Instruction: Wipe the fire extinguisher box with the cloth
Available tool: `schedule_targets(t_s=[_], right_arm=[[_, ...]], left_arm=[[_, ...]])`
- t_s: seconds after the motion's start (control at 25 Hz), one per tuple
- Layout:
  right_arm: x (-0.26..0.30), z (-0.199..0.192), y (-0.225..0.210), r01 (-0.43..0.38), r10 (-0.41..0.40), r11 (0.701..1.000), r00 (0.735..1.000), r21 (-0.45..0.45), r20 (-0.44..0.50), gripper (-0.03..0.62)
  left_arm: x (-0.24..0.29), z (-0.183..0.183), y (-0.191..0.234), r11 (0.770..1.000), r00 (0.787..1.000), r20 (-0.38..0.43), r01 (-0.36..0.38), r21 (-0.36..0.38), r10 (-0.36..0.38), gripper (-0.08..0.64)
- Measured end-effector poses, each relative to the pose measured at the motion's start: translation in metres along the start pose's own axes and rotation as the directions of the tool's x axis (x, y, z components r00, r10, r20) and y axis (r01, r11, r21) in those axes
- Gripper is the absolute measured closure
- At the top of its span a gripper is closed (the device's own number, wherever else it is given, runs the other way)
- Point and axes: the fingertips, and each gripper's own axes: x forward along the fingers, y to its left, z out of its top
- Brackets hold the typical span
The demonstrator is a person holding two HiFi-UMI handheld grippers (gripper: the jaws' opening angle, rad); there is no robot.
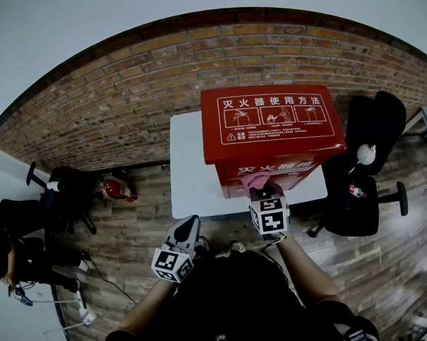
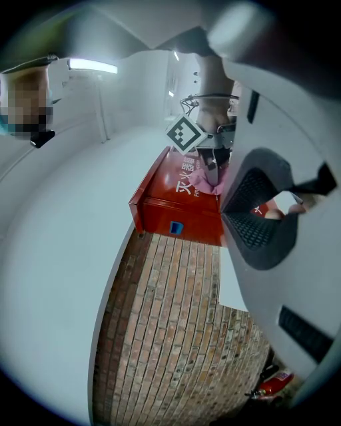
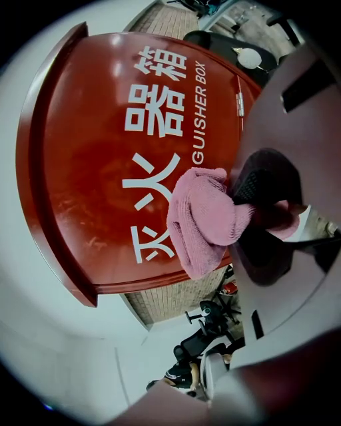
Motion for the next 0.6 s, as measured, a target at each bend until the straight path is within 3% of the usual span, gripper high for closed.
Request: schedule_targets(t_s=[0.6], right_arm=[[0.009, -0.014, -0.003, 0.021, -0.022, 1.0, 1.0, -0.018, -0.021, 0.508]], left_arm=[[-0.004, -0.003, 0.001, 1.0, 1.0, 0.0, -0.006, -0.003, 0.006, 0.537]])
